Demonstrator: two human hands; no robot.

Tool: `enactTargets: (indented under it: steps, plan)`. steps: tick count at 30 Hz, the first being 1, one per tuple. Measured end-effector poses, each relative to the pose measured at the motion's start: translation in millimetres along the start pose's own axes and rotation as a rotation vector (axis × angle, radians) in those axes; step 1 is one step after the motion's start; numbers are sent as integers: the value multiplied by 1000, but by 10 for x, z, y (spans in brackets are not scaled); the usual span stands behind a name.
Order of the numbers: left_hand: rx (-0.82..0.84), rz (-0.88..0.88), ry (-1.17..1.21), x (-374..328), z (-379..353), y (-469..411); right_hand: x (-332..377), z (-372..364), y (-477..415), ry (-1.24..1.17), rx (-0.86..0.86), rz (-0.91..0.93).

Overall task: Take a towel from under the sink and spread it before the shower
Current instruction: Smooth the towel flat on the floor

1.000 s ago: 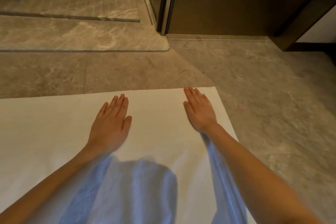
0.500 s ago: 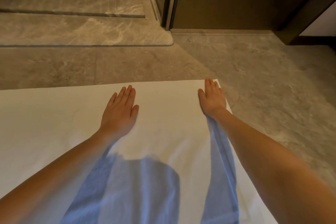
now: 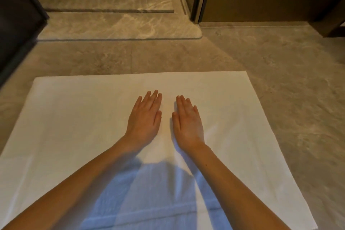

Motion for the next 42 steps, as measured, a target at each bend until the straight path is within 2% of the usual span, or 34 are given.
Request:
enactTargets:
  steps: [4, 10, 17, 32, 38, 42]
  plan:
    - [121, 57, -82, 153, -87, 463, 388, -171, 221, -19, 21, 89]
    - [134, 13, -183, 182, -157, 524, 534, -547, 338, 7, 110, 96]
    - [102, 42, -134, 187, -126, 502, 28, -426, 356, 164, 110, 167]
    - [142, 52, -100, 182, -126, 510, -1340, 301, 279, 268, 10, -56]
    - [166, 64, -116, 100, -68, 490, -1395, 367, 290, 270, 14, -65]
    - [106, 4, -74, -251, -34, 384, -1396, 361, 288, 283, 18, -63]
Point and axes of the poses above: each hand's wrist, its own y-axis away from the middle knuckle, its own z-axis out of the back of the hand, x = y × z, the point moved 7 cm from there along -y, towards the middle knuckle, and after that the axes turned 8 degrees about -x, right-handed, at the moved point
